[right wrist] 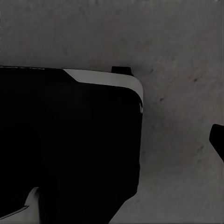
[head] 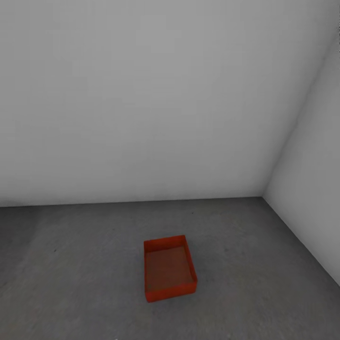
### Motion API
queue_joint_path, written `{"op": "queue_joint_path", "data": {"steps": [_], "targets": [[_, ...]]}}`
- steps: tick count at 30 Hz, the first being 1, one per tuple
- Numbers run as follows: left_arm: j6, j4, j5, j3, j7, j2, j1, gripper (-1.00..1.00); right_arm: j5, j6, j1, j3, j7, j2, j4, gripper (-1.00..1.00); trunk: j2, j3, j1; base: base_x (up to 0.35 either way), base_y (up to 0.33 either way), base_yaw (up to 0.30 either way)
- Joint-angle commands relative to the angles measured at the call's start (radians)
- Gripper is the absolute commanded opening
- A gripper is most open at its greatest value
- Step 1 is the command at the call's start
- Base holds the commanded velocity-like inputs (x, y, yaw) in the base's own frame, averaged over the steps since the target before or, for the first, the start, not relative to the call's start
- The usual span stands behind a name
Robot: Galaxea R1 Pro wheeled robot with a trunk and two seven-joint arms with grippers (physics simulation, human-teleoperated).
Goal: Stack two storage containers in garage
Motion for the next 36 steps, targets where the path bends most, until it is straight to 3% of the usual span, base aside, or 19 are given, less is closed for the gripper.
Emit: {"op": "queue_joint_path", "data": {"steps": [1,18,36], "targets": [[0.005,0.000,0.009,0.000,-0.003,0.000,-0.001,1.00,-0.007,-0.004,-0.001,0.008,0.000,0.001,0.003,1.00,-0.001,0.000,0.000,0.000,0.000,0.000],[0.005,-0.001,0.008,0.000,-0.002,0.001,0.000,1.00,-0.011,-0.005,-0.001,0.008,-0.001,-0.002,0.003,1.00,-0.001,0.019,0.000,0.000,0.000,-0.006],[0.004,-0.001,0.008,0.000,-0.002,0.001,0.000,1.00,-0.009,-0.004,-0.001,0.008,-0.001,0.000,0.003,1.00,-0.001,0.019,0.000,0.000,0.000,-0.245]]}}
